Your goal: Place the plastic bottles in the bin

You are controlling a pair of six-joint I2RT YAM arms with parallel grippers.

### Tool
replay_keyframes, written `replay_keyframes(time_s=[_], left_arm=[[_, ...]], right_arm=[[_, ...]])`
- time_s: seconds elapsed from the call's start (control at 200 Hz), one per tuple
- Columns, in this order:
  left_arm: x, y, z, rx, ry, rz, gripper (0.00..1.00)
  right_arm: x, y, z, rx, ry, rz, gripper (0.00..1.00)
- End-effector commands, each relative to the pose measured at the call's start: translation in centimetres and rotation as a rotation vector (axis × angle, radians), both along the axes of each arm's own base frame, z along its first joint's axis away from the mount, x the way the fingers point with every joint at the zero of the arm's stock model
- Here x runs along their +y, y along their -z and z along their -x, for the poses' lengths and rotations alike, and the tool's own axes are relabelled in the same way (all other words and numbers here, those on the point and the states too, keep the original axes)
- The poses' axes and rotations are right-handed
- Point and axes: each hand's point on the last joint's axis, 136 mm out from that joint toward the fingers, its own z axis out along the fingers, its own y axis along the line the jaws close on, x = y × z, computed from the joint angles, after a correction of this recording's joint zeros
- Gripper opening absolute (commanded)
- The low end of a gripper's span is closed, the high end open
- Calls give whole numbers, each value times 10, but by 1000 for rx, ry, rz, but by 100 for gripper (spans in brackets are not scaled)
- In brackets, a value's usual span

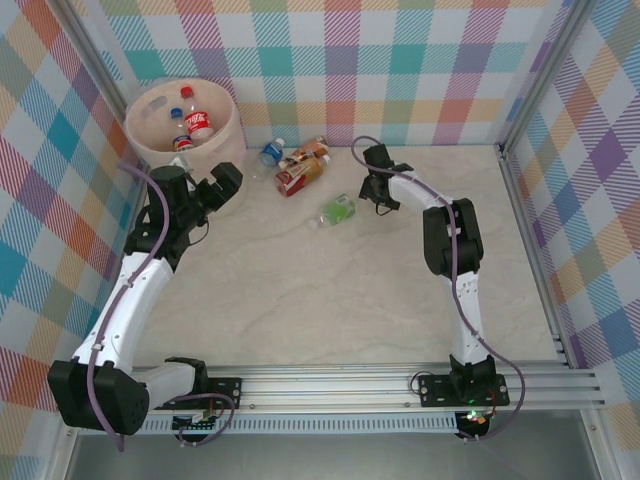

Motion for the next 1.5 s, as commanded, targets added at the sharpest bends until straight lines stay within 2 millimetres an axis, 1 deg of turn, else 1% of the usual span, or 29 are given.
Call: replay_keyframes(time_s=[0.0,0.055,0.115,0.225,0.32,0.35,0.465,0.495,0.595,0.675,0.735,0.81,0.96,1.06,1.135,1.225,1.31,1.395,1.465,1.495], left_arm=[[-7,-5,1,-14,48,-14,100],[-9,-6,1,-15,59,-16,100],[-11,-6,1,-15,73,-17,100],[-20,-8,1,-28,127,-7,100],[-36,-15,2,-63,214,20,100],[-44,-18,3,-81,253,28,100],[-73,-29,9,-133,381,34,100],[-80,-33,10,-148,408,35,100],[-100,-35,11,-156,491,55,100],[-114,-37,10,-156,539,80,100],[-124,-40,9,-164,568,108,100],[-137,-46,8,-180,610,151,100],[-158,-51,4,-174,665,177,100],[-167,-43,-4,-137,652,147,100],[-170,-35,-13,-96,610,108,100],[-173,-27,-22,-63,573,81,97],[-177,-26,-29,-58,554,81,94],[-178,-20,-34,-36,524,64,90],[-178,-17,-35,-27,515,61,90],[-179,-16,-35,-27,518,63,88]], right_arm=[[-6,-16,-1,-45,-8,3,67],[-9,-22,-2,-70,-16,16,64],[-11,-32,-2,-107,-43,27,58],[-5,-52,0,-198,-143,29,50],[2,-74,13,-266,-241,4,47],[5,-84,18,-291,-268,-15,47],[24,-118,47,-382,-397,-123,44],[30,-130,55,-412,-430,-164,44],[49,-156,86,-459,-530,-294,44],[67,-172,111,-476,-633,-392,45],[86,-185,133,-504,-751,-494,48],[101,-198,152,-531,-837,-589,46],[127,-212,180,-506,-950,-708,44],[148,-217,200,-511,-1061,-729,45],[159,-219,211,-506,-1117,-749,45],[168,-220,215,-486,-1140,-764,44],[176,-222,218,-487,-1166,-768,44],[179,-224,218,-498,-1175,-776,44],[180,-228,215,-512,-1171,-774,44],[181,-229,215,-517,-1172,-774,43]])
